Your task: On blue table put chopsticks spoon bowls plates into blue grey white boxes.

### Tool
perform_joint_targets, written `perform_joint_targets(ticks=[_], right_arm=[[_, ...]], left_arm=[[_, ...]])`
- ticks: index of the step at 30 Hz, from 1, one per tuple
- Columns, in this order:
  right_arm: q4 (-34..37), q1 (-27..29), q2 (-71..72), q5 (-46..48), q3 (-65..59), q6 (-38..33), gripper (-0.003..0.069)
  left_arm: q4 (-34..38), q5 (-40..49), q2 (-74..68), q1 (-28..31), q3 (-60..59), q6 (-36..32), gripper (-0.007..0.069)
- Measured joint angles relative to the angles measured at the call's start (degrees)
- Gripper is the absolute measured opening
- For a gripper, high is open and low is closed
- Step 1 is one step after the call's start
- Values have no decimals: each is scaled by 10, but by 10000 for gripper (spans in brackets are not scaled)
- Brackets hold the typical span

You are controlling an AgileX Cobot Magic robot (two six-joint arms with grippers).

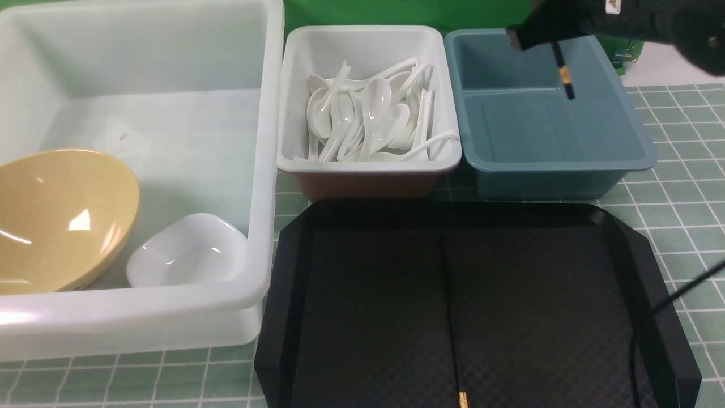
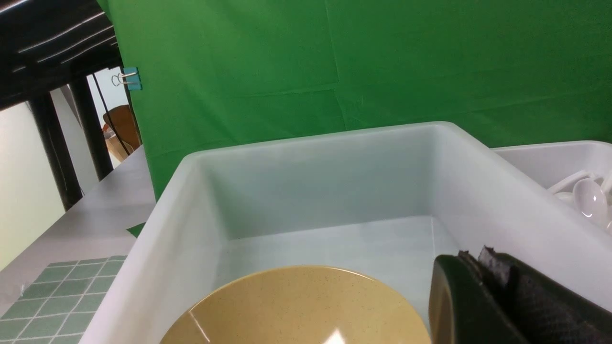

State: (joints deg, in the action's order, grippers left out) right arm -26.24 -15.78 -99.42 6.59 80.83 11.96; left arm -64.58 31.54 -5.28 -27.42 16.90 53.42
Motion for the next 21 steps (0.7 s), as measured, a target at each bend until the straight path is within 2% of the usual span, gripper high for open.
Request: perform_joint_targets(ticks=[2,4,5,7,9,11,12,13,14,16,17,18,20,21], right_arm=[[0,16,-27,-18,3,28,113],[-1,38,-75,-10,5,101,171],[-1,39,-80,-8,5,112,183],[0,43,-95,43,5,165,246],[0,40,-94,79,5,177,270],[7,20,-75,166,8,182,295],[22,5,-60,222,12,163,300],[26,2,-57,231,12,158,300],[64,-23,-42,319,15,108,301],[140,-61,-35,409,13,23,302],[140,-61,-35,409,13,23,302],[194,-94,-38,459,0,-31,302],[225,-113,-40,470,-15,-55,302],[251,-150,-46,467,-36,-72,302]], left_arm=[[0,1,0,0,0,0,4],[0,1,0,0,0,0,4],[0,1,0,0,0,0,4],[0,1,0,0,0,0,4],[0,1,0,0,0,0,4],[0,2,0,0,0,0,4],[1,2,0,0,0,0,4],[1,2,0,0,0,0,4],[1,3,0,0,0,0,4],[1,3,0,0,0,0,4],[1,3,0,0,0,0,4],[1,3,0,0,0,0,4],[1,3,0,0,0,0,4],[1,3,0,0,0,0,4]])
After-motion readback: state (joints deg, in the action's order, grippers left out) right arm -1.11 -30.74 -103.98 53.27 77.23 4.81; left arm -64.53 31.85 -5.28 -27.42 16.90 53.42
